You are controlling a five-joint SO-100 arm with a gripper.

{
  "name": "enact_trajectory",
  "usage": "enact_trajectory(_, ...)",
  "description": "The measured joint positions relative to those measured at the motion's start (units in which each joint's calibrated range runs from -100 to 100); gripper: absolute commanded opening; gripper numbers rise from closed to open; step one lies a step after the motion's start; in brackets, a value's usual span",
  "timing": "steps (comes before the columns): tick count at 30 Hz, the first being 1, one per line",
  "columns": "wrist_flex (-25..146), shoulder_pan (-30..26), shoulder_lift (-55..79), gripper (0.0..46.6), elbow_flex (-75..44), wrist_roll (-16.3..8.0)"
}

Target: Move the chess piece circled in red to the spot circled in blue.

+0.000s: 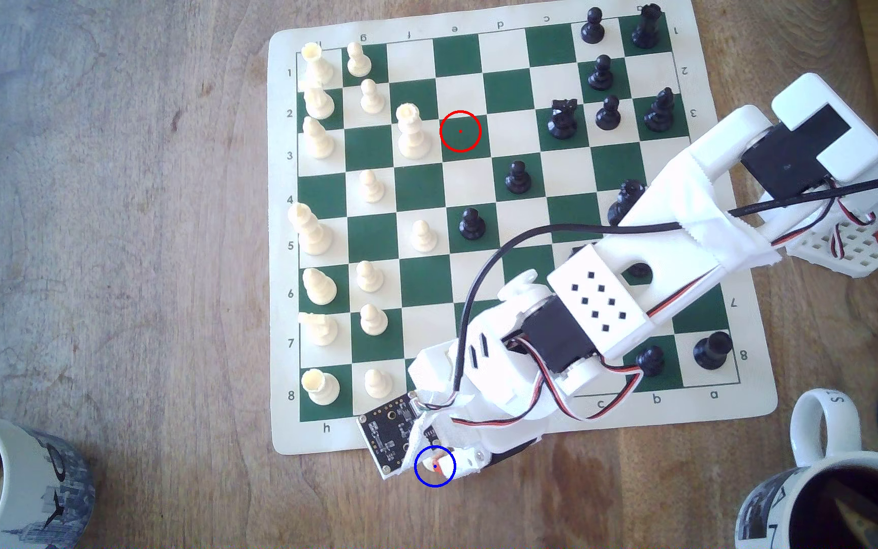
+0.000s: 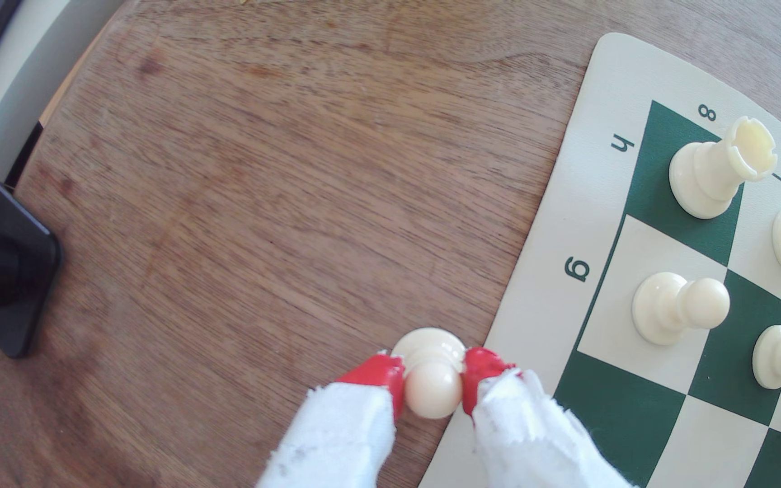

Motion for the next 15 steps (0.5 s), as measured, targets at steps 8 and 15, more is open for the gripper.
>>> enact_trajectory(8, -0.2, 0.0, 1.4, 1.7, -1.2, 0.2)
enact_trajectory(15, -0.2, -0.4, 1.9, 4.9, -1.9, 0.2)
